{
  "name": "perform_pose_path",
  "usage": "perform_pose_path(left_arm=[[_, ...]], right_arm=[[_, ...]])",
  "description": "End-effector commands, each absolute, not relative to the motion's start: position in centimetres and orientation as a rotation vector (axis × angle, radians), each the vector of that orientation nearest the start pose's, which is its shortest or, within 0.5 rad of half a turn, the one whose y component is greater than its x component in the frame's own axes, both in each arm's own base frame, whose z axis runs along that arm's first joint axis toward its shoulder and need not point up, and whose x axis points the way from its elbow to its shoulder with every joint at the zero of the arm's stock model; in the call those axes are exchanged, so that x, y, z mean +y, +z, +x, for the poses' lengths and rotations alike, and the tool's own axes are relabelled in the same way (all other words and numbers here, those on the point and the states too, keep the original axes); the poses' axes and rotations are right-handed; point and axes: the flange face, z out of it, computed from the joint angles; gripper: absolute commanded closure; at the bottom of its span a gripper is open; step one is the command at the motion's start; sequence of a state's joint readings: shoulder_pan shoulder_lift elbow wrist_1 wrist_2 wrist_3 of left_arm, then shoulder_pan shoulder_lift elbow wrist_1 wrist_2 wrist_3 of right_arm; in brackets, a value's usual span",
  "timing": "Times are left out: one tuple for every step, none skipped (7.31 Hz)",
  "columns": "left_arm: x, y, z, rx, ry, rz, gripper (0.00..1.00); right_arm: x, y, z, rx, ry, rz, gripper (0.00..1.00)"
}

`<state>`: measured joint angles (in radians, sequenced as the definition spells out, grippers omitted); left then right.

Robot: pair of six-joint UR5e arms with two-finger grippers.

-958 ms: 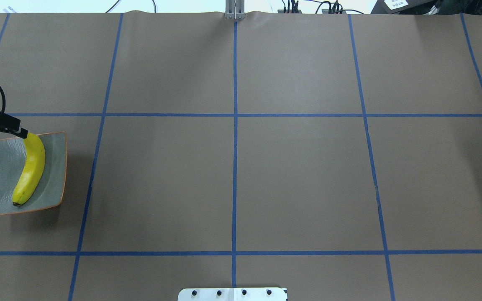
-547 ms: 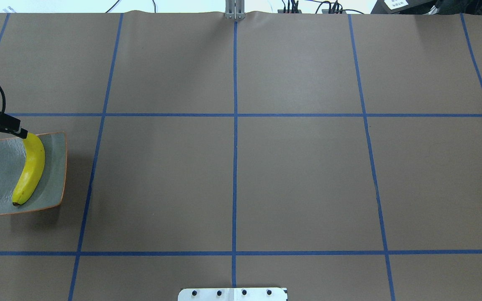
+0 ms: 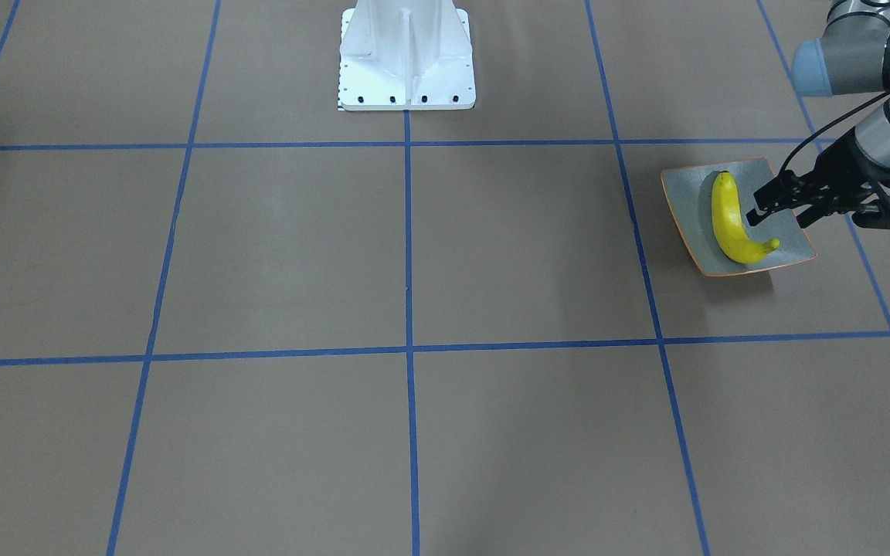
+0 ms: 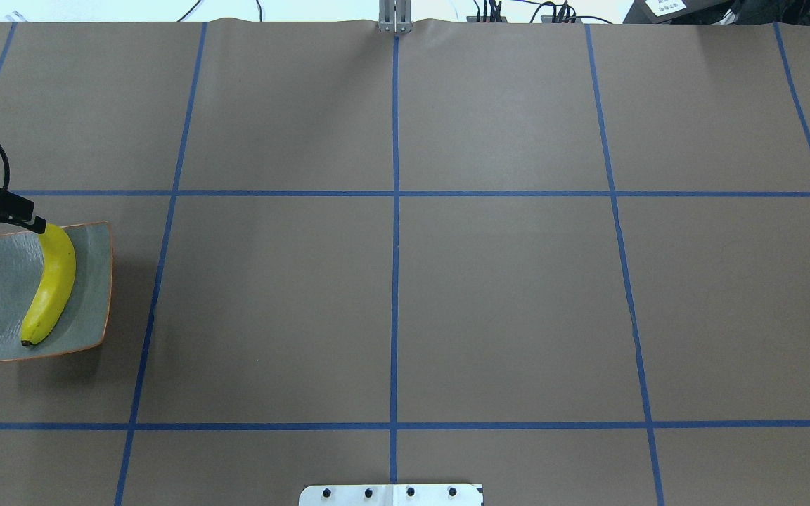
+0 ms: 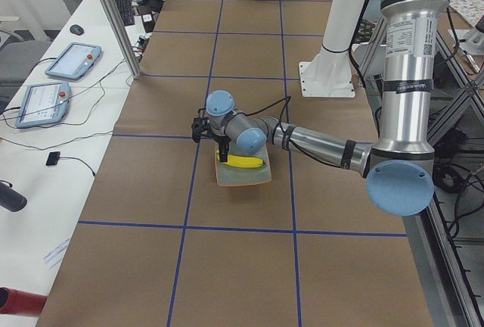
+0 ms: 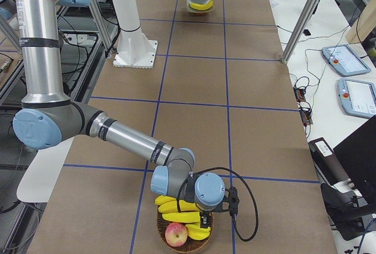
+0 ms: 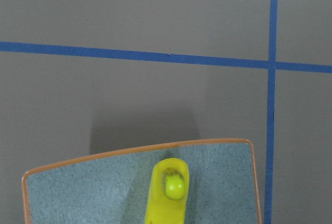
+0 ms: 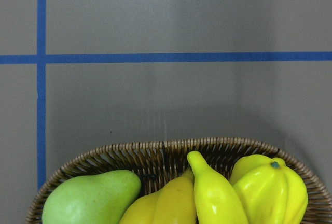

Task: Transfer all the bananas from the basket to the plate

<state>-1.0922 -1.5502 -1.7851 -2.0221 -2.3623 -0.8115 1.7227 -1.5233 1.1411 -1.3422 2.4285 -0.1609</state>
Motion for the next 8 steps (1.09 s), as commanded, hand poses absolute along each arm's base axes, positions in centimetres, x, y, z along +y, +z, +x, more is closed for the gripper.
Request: perform_pose_path(left_arm=[[-46.8, 50.8, 17.2, 0.975, -0.052, 0.030, 0.00], [-46.8, 50.9, 17.2, 0.974, -0.053, 0.029, 0.00], [-46.8, 50.7, 17.2, 0.975, -0.051, 0.031, 0.00], [-46.8, 50.8, 17.2, 0.975, -0.052, 0.030, 0.00], [-46.9, 50.9, 17.2, 0.973, -0.052, 0.029, 0.00], [-46.9, 51.0, 17.2, 0.971, -0.053, 0.028, 0.00], [-46.9, 51.0, 17.2, 0.972, -0.052, 0.029, 0.00], [-46.9, 51.0, 17.2, 0.971, -0.053, 0.028, 0.00]], right_arm=[[-45.1, 83.4, 13.0, -0.901, 0.091, -0.048, 0.11], [-45.2, 83.6, 13.0, -0.900, 0.090, -0.053, 0.15], [-44.9, 84.0, 13.0, -0.903, 0.098, -0.062, 0.17], [-44.9, 84.1, 13.0, -0.902, 0.098, -0.064, 0.21], [-44.8, 84.2, 13.0, -0.903, 0.098, -0.064, 0.23], [-44.6, 84.3, 13.0, -0.902, 0.099, -0.067, 0.24], [-44.6, 84.4, 13.0, -0.903, 0.100, -0.069, 0.25], [-44.7, 84.7, 13.2, -0.904, 0.107, -0.074, 0.29]])
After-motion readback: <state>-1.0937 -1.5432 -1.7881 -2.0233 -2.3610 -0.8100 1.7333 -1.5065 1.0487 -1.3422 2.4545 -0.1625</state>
